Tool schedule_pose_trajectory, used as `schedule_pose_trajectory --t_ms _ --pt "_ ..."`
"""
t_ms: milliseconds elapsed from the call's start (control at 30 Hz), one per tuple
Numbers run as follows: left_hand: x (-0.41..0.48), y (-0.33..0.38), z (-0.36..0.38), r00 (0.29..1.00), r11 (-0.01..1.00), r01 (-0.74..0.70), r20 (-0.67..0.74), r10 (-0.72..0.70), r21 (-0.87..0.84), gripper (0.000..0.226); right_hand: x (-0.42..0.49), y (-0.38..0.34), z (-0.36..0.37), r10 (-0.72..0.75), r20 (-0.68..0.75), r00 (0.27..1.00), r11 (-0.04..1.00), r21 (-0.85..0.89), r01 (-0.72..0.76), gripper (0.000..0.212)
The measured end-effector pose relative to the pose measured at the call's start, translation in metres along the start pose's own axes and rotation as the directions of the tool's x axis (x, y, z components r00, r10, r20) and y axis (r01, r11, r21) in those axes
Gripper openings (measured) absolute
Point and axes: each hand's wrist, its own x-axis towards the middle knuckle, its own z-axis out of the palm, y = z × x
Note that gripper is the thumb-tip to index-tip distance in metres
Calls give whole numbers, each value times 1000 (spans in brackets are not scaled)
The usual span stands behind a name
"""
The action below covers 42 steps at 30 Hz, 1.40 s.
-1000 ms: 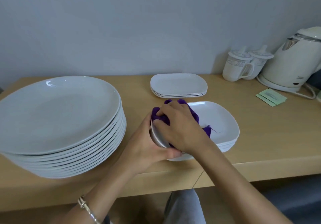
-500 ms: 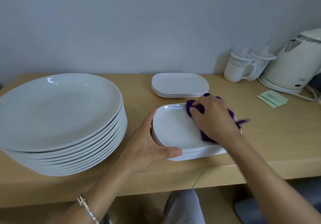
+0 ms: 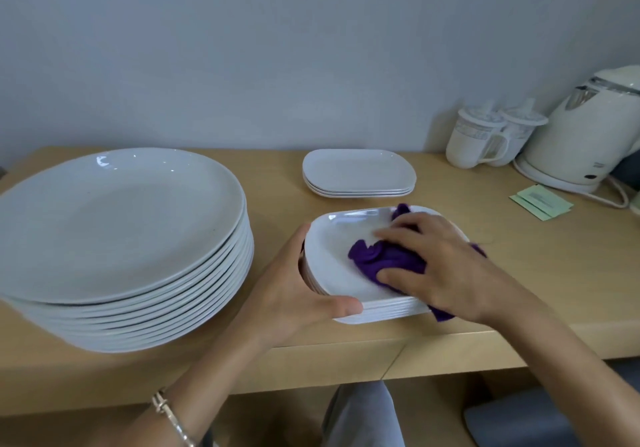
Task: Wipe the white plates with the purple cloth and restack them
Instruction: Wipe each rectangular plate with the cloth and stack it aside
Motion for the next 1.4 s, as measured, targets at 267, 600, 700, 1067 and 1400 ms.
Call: schedule_pose_trajectory --t_ms 267,600,700,1067,1400 --pt "-3 2 0 1000 999 16 -2 -16 43 92 44 -26 42 218 -270 938 952 -153 -265 44" --pt "1 -5 0 1000 1000 -14 -2 14 -11 86 5 -19 4 -177 43 983 971 171 168 27" --pt "0 -3 1 1000 999 10 -30 -9 45 81 -3 17 -16 -37 -78 996 997 65 42 25" --pt "-2 -1 2 999 999 -32 -2 32 5 86 44 -46 45 -31 -179 983 997 67 43 35" --pt "-3 -10 -6 981 818 -172 19 193 549 89 -6 -5 -13 48 -49 998 998 33 -47 28"
